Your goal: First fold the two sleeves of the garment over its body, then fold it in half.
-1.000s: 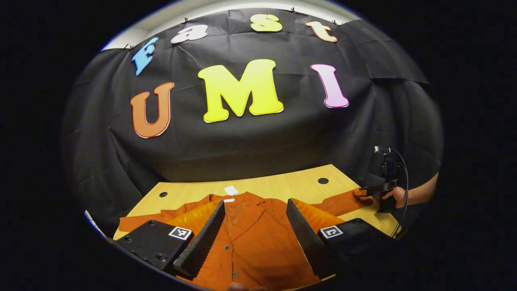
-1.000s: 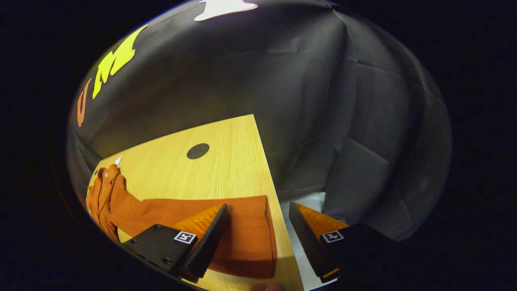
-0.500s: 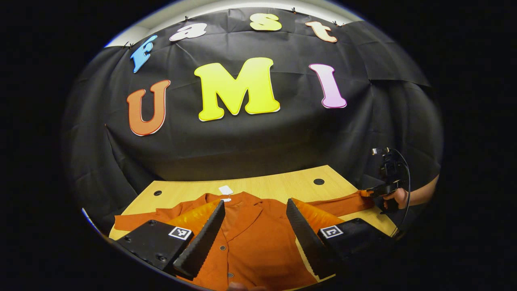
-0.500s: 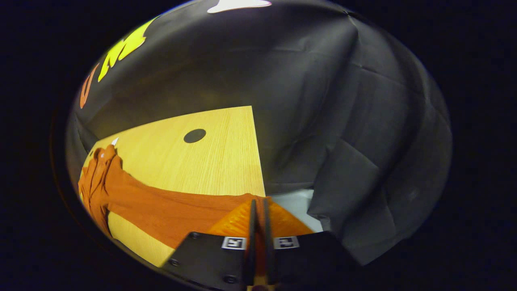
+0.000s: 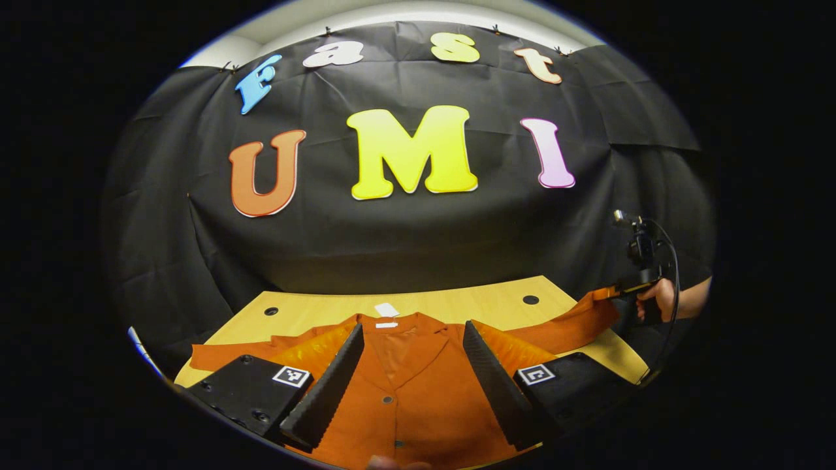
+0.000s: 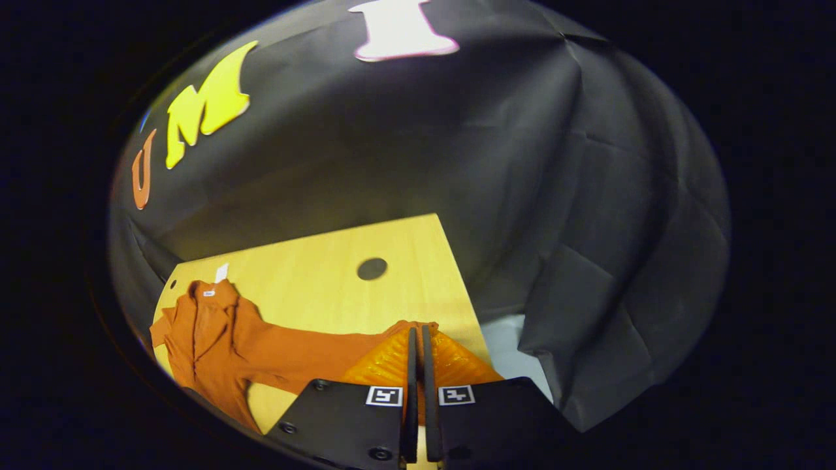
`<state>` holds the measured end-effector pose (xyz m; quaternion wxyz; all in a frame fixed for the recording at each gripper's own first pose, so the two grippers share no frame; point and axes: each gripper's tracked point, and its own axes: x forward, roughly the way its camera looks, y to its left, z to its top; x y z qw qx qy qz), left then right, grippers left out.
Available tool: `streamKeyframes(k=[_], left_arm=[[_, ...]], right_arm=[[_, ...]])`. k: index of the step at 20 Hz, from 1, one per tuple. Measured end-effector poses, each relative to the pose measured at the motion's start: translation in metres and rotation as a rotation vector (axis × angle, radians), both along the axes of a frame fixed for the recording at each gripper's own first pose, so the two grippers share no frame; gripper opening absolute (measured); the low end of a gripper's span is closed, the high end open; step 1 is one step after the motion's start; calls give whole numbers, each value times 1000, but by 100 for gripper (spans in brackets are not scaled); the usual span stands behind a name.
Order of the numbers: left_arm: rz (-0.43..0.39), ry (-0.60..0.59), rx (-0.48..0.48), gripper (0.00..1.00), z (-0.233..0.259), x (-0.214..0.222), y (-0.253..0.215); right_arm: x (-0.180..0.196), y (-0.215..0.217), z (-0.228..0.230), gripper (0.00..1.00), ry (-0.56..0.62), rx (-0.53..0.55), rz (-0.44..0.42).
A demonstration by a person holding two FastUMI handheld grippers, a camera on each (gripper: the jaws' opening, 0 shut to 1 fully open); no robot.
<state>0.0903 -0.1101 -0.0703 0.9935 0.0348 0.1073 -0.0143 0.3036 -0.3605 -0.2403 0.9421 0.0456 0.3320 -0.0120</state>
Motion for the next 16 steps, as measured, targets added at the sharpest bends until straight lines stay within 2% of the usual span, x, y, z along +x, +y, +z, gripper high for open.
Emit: streamKeyframes(k=[2, 4, 5, 6, 8, 11, 14, 16], left_arm=[[23, -14, -23, 99, 1, -5, 39], [60, -34, -92, 99, 1, -13, 105], [70, -30, -109, 99, -3, -16, 123], [109, -19, -131, 99, -11, -21, 164], [148, -24, -142, 100, -12, -26, 209], [211, -49, -140, 97, -1, -35, 288], [240, -51, -136, 97, -5, -47, 320], [249, -48, -135, 97, -7, -54, 335]], right_arm=[[0, 76, 62, 5, -61, -21, 75], [-1, 166, 114, 5, -97, -10, 110], [-2, 190, 125, 5, -103, -10, 116], [-4, 241, 143, 5, -115, -27, 141], [-5, 289, 155, 5, -121, -32, 164], [-5, 410, 146, 5, -87, 26, 201], [-1, 486, 113, 5, -46, 53, 239], [3, 514, 85, 5, -11, 50, 260]])
